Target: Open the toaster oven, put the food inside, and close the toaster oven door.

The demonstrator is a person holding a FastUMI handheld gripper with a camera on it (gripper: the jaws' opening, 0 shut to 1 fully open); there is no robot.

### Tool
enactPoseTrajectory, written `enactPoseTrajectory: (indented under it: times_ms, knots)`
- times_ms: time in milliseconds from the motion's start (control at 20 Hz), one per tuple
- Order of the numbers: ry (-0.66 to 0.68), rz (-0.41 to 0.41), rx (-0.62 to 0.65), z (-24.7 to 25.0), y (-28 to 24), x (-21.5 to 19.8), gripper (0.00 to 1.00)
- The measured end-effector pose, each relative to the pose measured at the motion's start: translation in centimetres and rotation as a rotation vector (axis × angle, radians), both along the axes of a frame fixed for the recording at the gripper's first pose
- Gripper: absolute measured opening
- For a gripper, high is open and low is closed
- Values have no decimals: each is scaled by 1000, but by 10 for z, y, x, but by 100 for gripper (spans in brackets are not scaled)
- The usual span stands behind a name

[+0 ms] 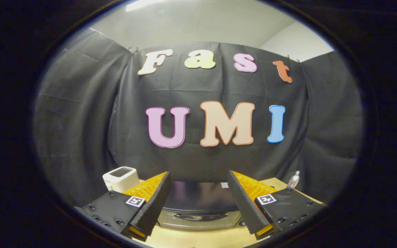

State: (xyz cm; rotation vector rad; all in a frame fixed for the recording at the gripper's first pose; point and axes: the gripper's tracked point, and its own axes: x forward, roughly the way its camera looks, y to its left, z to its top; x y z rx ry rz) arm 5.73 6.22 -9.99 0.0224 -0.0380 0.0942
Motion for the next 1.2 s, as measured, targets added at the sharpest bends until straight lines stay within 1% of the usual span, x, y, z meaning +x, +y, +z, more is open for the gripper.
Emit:
enactPoseTrajectory:
  times_ms: [200, 350, 500, 650, 750, 800, 900, 1050, 1200]
  knots:
    - [58, -44, -10, -67, -1, 21, 100]
    - [65, -47, 13, -99, 6, 33, 100]
    - [77, -63, 3, -127, 6, 42, 100]
    - [78, -53, 2, -141, 12, 50, 100]
    - [103, -45, -6, -155, 13, 52, 100]
    - [78, -48, 10, -150, 14, 53, 100]
    - [57, -48, 46, -153, 12, 49, 100]
    - [6, -56, 49, -152, 10, 42, 100]
    - [-23, -62, 68, -156, 9, 23, 100]
